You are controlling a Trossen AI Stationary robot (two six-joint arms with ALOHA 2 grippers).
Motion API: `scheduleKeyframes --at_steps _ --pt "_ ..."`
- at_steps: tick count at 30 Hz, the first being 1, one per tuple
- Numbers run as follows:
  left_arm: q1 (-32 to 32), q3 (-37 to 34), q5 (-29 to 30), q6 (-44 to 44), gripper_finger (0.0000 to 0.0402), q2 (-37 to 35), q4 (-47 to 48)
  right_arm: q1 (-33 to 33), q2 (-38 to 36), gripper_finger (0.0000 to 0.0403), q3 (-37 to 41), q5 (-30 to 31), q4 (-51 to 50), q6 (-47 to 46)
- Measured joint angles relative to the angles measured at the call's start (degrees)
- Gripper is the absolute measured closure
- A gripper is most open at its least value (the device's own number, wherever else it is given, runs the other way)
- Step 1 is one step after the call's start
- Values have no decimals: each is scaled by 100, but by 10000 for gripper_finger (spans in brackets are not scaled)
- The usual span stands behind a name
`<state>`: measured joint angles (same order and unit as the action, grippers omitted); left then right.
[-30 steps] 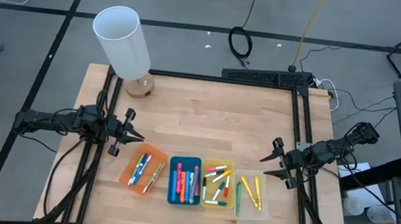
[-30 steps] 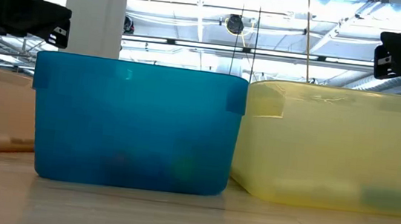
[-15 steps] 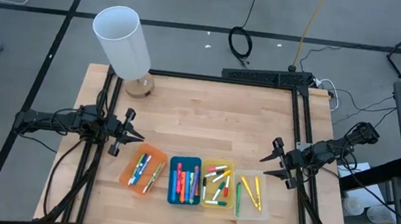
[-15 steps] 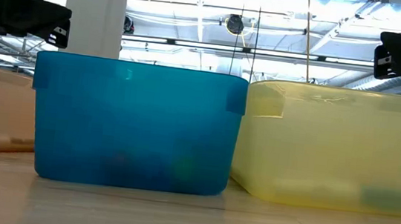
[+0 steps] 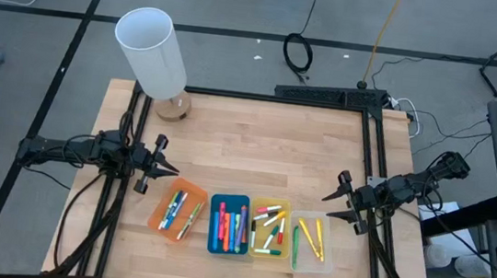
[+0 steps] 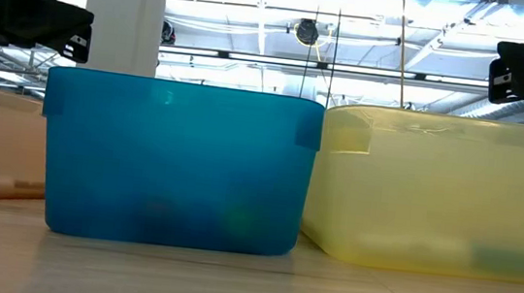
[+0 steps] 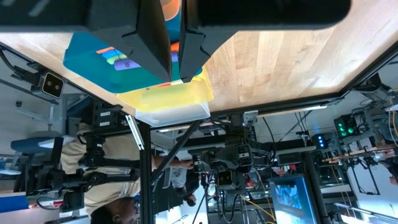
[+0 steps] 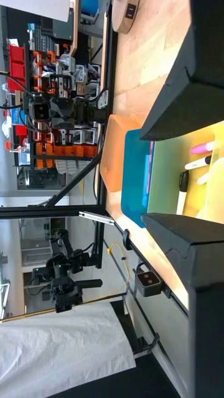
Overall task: Pick & Place Markers
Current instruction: Return to Home Position
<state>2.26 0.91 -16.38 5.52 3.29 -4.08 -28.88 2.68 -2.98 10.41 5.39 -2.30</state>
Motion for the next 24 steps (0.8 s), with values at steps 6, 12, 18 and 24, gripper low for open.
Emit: scheduleKeyframes --at_steps 6,12,18,24 --pt "0 0 0 0 364 0 -1 0 0 214 0 -1 0 1" --pt "0 0 1 0 364 0 0 2 0 212 0 -1 0 1" --pt "0 0 1 1 364 0 0 1 0 214 0 -1 0 0" --pt "0 0 0 0 364 -2 0 2 0 212 0 -1 0 0"
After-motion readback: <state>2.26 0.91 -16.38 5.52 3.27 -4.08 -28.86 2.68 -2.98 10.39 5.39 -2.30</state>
